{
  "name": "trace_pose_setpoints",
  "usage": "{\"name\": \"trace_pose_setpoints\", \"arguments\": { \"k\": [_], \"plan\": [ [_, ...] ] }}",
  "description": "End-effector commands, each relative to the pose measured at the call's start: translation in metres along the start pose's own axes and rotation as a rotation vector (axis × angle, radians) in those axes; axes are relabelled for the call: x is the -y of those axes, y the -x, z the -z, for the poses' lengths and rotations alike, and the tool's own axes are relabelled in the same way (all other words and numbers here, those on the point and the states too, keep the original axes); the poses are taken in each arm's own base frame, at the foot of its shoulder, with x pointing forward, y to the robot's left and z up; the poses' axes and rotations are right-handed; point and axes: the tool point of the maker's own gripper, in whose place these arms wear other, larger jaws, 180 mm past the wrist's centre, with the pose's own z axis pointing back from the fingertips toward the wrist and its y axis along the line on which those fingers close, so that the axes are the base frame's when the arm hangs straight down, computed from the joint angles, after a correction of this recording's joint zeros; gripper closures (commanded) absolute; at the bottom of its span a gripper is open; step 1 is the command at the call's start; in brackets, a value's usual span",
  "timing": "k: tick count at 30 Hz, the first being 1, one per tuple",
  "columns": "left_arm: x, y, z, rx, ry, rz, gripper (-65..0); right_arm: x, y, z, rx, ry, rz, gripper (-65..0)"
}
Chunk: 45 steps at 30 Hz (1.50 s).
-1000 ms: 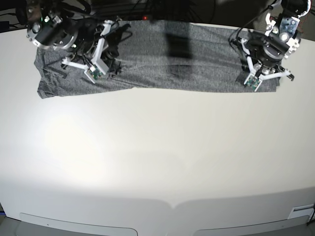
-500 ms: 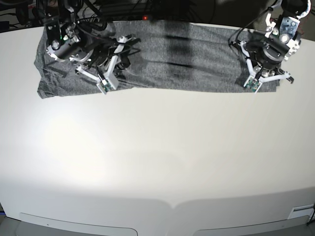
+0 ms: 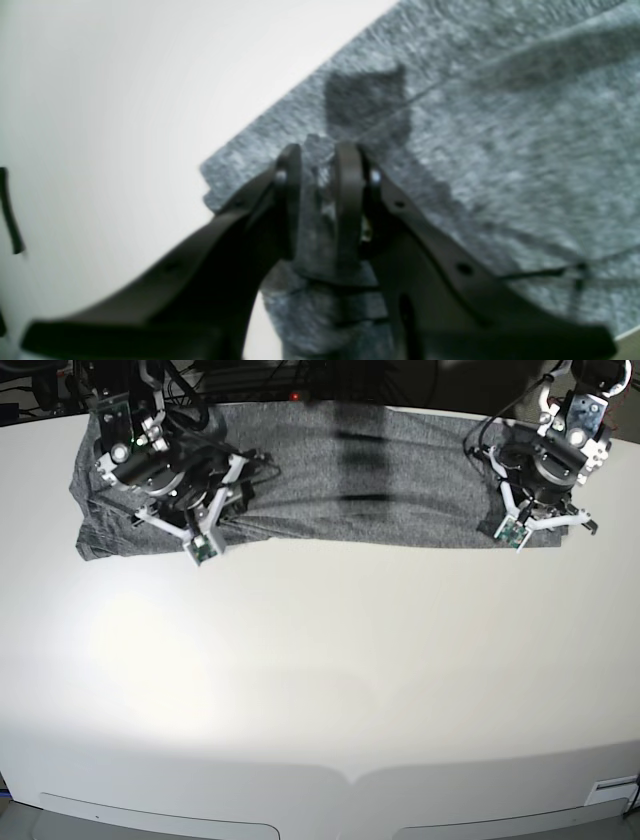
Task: Fold the T-shirt properly
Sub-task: 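Grasp the strip's edge with both grippers and tuck it flat, then release the strip and move the left gripper to its end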
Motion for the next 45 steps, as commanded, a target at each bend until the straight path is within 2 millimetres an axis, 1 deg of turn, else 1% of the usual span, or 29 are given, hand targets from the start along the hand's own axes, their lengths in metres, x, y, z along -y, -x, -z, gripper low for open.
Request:
{"name": "trace_pose_setpoints", "arguments": {
  "k": [1, 5, 9, 11, 14, 16, 20, 22, 25, 28, 30, 33, 36, 39, 42, 45],
  "plan": [
    [-0.009, -0.007, -0.002, 0.030, -0.027, 0.007, -11.9, 0.009, -0.013, -0.003, 0.040, 0.032, -0.003, -23.0],
    [-0.008, -0.007, -0.002, 0.029, -0.026, 0.007, -11.9, 0.023, -0.018, -0.004, 0.026, 0.076, 0.004, -23.0],
    [-0.008, -0.005, -0.002, 0.020, -0.026, 0.005, -11.9, 0.036, -0.019, -0.007, 0.023, 0.106, 0.025, -23.0],
    [-0.007, -0.001, -0.002, -0.006, -0.016, -0.007, -11.9, 0.035, -0.020, -0.007, 0.035, 0.092, 0.044, -23.0],
    [0.003, 0.002, -0.003, -0.019, 0.036, -0.056, -11.9, 0.027, -0.024, -0.007, 0.054, 0.046, 0.074, -23.0],
    [0.009, -0.001, -0.003, -0.004, 0.063, -0.086, -11.9, 0.024, -0.017, -0.007, 0.040, 0.038, 0.079, -23.0],
    [0.019, -0.014, -0.002, 0.051, 0.077, -0.122, -11.9, 0.014, 0.014, -0.002, -0.028, 0.013, 0.102, -23.0],
    [0.025, -0.013, 0.001, 0.042, 0.087, -0.142, -11.9, 0.010, 0.026, 0.001, -0.057, 0.006, 0.113, -23.0],
    [0.040, 0.004, 0.012, -0.013, 0.112, -0.183, -11.9, 0.007, 0.041, 0.008, -0.102, -0.006, 0.135, -23.0],
    [0.054, 0.027, 0.030, -0.080, 0.131, -0.216, -11.9, 0.011, 0.054, 0.020, -0.125, -0.006, 0.159, -23.0],
    [0.057, 0.042, 0.042, -0.127, 0.126, -0.215, -11.9, 0.016, 0.060, 0.031, -0.145, -0.004, 0.180, -23.0],
    [0.050, 0.055, 0.059, -0.174, 0.114, -0.223, -11.9, 0.030, 0.066, 0.049, -0.183, 0.003, 0.211, -23.0],
    [0.040, 0.057, 0.072, -0.196, 0.099, -0.230, -11.9, 0.045, 0.060, 0.065, -0.189, 0.015, 0.237, -23.0],
    [0.031, 0.052, 0.079, -0.195, 0.086, -0.234, -11.9, 0.063, 0.043, 0.078, -0.163, 0.031, 0.257, -23.0],
    [0.022, 0.037, 0.083, -0.164, 0.076, -0.244, -11.9, 0.082, 0.020, 0.089, -0.133, 0.048, 0.269, -23.0],
    [0.010, 0.016, 0.087, -0.119, 0.066, -0.262, -11.9, 0.099, -0.005, 0.095, -0.100, 0.062, 0.280, -23.0]
  ]
}}
